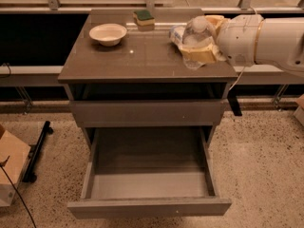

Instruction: Pick water bottle from middle drawer and place on counter

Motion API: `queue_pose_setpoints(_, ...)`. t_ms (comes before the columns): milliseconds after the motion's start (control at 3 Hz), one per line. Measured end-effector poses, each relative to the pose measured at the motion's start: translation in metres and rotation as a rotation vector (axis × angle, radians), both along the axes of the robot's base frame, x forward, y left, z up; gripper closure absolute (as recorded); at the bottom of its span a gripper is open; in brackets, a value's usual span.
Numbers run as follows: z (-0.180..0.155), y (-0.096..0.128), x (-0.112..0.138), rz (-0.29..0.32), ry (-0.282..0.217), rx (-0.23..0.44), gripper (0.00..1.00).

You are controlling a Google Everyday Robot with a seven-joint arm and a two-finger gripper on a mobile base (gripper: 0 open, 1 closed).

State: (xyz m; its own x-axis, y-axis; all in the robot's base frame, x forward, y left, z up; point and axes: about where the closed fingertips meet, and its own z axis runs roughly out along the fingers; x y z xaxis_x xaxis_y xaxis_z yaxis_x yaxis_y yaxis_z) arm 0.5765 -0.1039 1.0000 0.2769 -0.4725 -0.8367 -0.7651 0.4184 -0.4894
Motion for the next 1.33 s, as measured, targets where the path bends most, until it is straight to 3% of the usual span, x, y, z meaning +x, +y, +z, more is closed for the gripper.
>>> queue_pose_setpoints(667, -0.004, 0.003, 0.072, -0.074, -0.108, -0.047, 1.00)
queue_pose_setpoints(1333, -0.037, 0.014, 0.134, -0.113, -0.088, -0.077, 1.00)
